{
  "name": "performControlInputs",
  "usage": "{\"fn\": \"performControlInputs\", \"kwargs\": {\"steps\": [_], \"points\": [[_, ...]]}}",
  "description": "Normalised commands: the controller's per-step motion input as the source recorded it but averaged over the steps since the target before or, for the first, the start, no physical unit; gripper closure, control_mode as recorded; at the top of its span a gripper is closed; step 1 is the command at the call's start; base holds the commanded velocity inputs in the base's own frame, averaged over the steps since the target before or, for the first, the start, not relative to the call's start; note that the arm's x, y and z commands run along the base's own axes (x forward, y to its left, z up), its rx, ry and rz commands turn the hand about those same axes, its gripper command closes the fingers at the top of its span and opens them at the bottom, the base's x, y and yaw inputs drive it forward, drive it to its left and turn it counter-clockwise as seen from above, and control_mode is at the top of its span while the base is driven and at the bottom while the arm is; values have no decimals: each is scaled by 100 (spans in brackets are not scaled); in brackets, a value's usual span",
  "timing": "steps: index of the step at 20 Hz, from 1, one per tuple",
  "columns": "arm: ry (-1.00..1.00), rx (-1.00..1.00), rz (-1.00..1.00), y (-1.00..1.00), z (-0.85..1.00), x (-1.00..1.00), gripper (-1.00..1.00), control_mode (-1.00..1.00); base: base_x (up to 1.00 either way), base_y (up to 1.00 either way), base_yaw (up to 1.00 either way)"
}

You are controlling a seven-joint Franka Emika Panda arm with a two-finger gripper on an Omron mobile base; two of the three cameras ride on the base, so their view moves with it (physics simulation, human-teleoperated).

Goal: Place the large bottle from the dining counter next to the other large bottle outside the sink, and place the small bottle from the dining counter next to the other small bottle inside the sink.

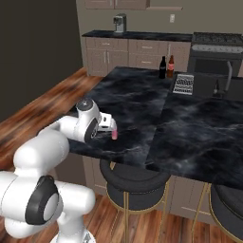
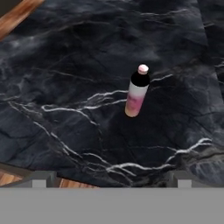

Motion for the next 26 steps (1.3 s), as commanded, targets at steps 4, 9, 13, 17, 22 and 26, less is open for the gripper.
{"fn": "performControlInputs", "kwargs": {"steps": [4, 9, 13, 17, 22, 26], "points": [[0, 0, 0, -6, 0, 14, -100, -100, 0, 0, 0], [0, 0, 0, -6, 0, 12, -100, -100, 0, 0, 0], [0, -3, 0, -8, 0, 15, -100, -100, 0, 0, 0], [0, -2, 0, -7, 0, 13, -100, -100, 0, 0, 0], [-1, 0, 0, -4, 0, 9, -100, -100, 0, 0, 0], [0, 0, 0, -2, -4, 17, -100, -100, 0, 0, 0]]}}
